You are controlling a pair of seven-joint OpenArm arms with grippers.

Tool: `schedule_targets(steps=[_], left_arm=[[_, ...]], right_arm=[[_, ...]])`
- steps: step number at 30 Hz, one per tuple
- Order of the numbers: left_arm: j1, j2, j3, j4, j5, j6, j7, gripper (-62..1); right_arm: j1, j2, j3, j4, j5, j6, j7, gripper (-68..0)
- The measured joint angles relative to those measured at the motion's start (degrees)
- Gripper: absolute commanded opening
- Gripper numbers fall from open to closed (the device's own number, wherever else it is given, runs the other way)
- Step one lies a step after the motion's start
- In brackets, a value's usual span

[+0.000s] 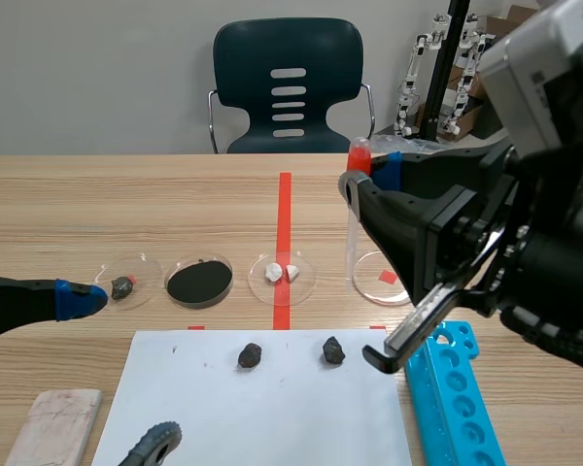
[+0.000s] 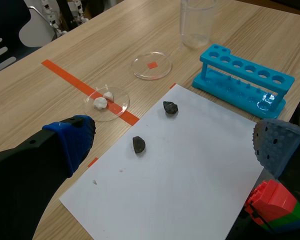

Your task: Squeeze the dropper onto the mineral

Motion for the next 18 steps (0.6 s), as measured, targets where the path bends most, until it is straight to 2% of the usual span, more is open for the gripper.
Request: schedule_targets(steps=[9,14,18], left_arm=[[0.0,0.0,0.0,0.0,0.0,0.0,-0.04,1.4],[0.0,0.0,0.0,-0.96,-0.09,0.0,-5.09,1.4],[0.0,0.0,0.0,-2.99,-0.04,0.0,-6.51,1.4]], right_arm=[[2.47,-0.04,0.0,-0.96,-0.02,-1.92,-0.02,-59.6],[6.84,-0.02,0.0,-5.64,0.0,-1.95,0.24,-59.6],[11.15,-0.04,0.0,-10.78,0.0,-1.92,0.31,-59.6]])
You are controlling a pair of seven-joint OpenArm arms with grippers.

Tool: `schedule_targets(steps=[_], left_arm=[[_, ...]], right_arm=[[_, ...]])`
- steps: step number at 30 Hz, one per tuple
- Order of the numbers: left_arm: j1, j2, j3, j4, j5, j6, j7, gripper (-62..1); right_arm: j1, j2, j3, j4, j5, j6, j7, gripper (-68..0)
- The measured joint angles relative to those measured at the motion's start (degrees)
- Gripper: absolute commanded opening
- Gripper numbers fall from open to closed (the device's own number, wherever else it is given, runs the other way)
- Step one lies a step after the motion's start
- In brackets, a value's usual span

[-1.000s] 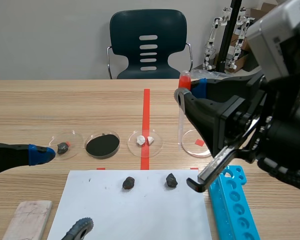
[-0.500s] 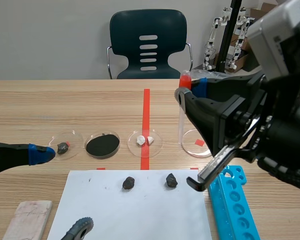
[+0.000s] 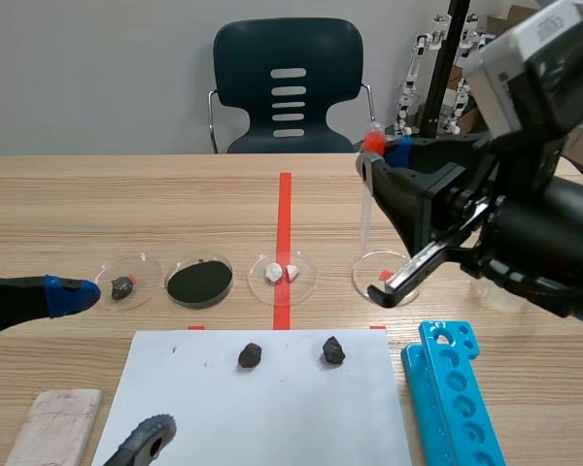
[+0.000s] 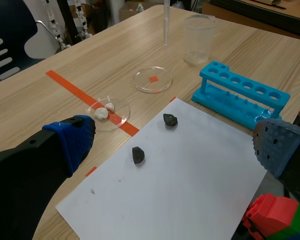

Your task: Squeeze the dropper onto the mineral

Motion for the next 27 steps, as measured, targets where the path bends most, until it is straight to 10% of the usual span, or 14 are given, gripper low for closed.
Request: schedule_targets(steps=[27], left_arm=[[-4.61,0.02,0.0,-9.84,0.02,0.0,-10.03,1.4]], right_arm=[[22.49,-11.43,-0.07,-30.18,-7.26,0.66,3.39,-59.6]])
